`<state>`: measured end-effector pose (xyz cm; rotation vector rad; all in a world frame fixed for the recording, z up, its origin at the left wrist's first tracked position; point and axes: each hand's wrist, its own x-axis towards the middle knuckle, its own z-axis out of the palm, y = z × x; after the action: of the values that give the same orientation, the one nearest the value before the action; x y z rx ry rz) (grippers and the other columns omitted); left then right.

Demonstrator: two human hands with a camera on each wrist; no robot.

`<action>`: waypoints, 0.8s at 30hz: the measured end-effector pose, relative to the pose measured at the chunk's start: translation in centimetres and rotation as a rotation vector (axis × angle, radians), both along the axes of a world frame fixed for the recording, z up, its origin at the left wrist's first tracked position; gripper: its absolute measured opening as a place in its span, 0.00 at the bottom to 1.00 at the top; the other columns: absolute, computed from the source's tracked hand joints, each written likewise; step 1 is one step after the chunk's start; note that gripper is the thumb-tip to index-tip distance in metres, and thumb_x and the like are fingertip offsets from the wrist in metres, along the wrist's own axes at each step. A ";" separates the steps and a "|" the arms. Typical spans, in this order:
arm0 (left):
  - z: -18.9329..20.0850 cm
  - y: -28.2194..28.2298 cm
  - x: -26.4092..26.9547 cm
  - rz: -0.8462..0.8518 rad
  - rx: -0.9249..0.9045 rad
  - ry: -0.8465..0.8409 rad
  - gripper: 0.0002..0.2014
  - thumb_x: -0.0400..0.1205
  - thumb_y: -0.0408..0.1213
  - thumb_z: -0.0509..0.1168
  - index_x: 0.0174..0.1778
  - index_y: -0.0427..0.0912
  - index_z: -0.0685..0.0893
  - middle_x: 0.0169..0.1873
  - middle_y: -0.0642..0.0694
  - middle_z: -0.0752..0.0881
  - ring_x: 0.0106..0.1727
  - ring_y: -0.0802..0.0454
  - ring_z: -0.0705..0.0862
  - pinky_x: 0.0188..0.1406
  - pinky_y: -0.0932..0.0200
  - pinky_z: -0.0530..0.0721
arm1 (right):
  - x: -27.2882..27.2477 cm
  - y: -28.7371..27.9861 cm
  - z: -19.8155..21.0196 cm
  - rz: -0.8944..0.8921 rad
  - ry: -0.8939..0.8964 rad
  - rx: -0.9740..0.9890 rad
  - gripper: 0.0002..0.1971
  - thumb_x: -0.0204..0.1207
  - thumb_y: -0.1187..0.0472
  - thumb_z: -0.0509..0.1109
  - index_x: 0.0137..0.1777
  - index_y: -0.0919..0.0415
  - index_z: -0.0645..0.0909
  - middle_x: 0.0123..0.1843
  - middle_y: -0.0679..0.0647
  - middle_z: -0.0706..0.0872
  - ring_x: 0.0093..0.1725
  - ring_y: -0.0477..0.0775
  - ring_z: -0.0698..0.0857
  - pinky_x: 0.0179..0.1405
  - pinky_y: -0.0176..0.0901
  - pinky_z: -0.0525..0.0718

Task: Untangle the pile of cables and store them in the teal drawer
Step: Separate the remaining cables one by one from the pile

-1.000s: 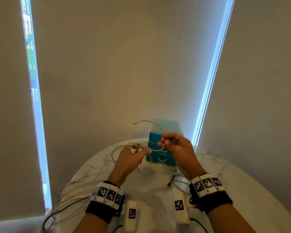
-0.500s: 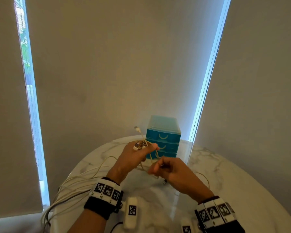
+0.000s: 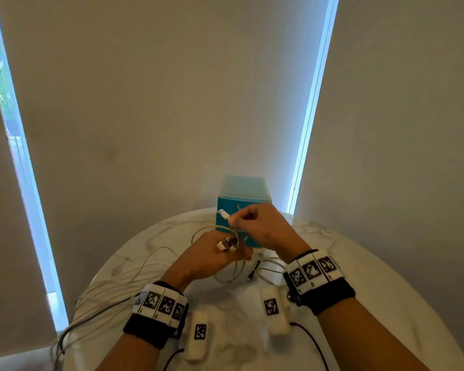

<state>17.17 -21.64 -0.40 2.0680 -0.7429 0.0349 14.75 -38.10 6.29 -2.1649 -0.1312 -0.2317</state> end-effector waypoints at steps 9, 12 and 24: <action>0.9 2.0 0.2 -0.011 -0.692 0.344 0.31 0.90 0.67 0.53 0.68 0.51 0.93 0.29 0.49 0.61 0.27 0.56 0.56 0.22 0.62 0.57 | -2.1 -6.9 0.9 -0.452 -0.375 1.059 0.16 0.85 0.72 0.56 0.56 0.57 0.84 0.45 0.51 0.76 0.32 0.48 0.74 0.25 0.38 0.72; 1.4 2.1 0.1 -0.092 -0.725 0.441 0.36 0.89 0.69 0.50 0.71 0.48 0.92 0.28 0.50 0.59 0.27 0.55 0.53 0.21 0.63 0.56 | -4.3 -3.4 0.6 -0.234 -0.166 0.539 0.07 0.85 0.56 0.70 0.54 0.53 0.91 0.46 0.44 0.83 0.40 0.47 0.79 0.34 0.38 0.74; 1.1 1.9 1.1 0.112 -0.807 0.442 0.42 0.85 0.76 0.52 0.64 0.40 0.92 0.55 0.41 0.96 0.24 0.57 0.61 0.22 0.61 0.56 | -2.0 -4.1 -1.2 -0.097 -0.075 0.513 0.21 0.91 0.46 0.68 0.55 0.65 0.91 0.38 0.54 0.86 0.27 0.43 0.75 0.26 0.35 0.71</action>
<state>18.23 -19.69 0.70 1.2717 -0.2618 -0.0523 12.76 -42.19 5.11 -1.6543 -0.0053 -0.3600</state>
